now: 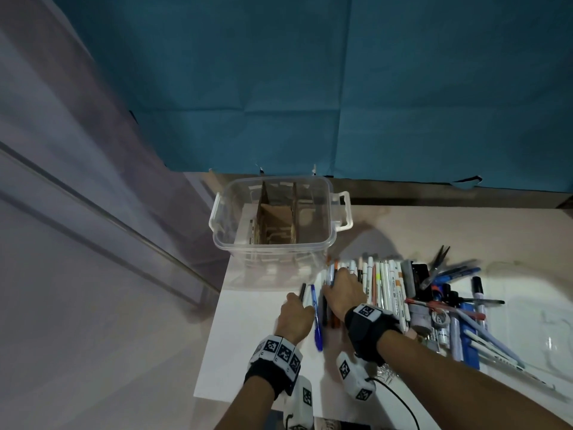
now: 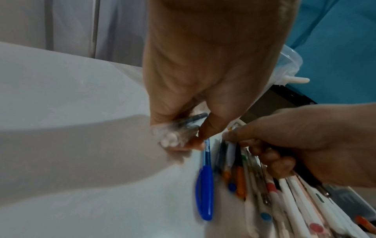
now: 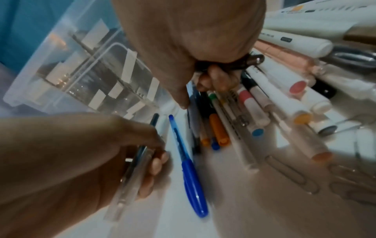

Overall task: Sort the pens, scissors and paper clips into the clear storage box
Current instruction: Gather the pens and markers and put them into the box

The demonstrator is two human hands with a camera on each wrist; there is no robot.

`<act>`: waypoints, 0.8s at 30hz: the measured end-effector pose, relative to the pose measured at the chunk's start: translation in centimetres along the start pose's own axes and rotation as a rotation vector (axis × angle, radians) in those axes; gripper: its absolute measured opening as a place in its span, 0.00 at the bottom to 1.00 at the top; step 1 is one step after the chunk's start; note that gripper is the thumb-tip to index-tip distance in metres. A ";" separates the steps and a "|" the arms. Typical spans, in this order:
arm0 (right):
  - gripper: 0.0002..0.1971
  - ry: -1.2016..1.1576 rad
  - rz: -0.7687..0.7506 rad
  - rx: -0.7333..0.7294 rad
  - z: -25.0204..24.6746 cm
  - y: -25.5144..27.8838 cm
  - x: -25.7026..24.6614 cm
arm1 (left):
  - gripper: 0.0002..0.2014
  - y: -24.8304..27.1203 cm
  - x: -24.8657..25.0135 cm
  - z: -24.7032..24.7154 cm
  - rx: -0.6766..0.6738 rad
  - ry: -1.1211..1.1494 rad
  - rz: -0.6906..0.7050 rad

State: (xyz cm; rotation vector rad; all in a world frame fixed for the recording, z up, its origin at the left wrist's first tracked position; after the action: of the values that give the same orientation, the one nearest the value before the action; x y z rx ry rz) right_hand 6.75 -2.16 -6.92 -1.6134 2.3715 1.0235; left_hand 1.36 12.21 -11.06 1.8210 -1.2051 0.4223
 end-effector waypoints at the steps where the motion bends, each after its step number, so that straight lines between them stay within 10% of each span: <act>1: 0.11 0.010 0.006 0.002 0.0 0.0 0.0 | 0.17 -0.1 0.2 0.3 -0.003 -0.021 0.010; 16: 0.10 -0.428 0.155 -0.586 -7.6 0.7 3.6 | 0.11 -0.2 5.2 0.3 -0.119 -0.210 0.167; 24: 0.04 -0.361 -0.184 -0.366 -14.7 -0.5 -1.2 | 0.06 5.5 13.6 -7.6 -0.169 0.252 0.353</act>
State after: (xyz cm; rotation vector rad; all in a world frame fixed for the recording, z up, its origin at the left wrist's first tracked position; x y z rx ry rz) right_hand 11.84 -9.75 4.68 -1.5459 1.8459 1.6187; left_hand 4.34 9.99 5.06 1.3674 -1.3414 0.7044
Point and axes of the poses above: each hand's wrist, its own y-axis away from the middle knuckle, its own z-axis out of the palm, x = y × z, the point moved 7 cm from there along -y, towards the middle knuckle, and after that the axes turned 8 degrees about z, right-handed, at the moved point
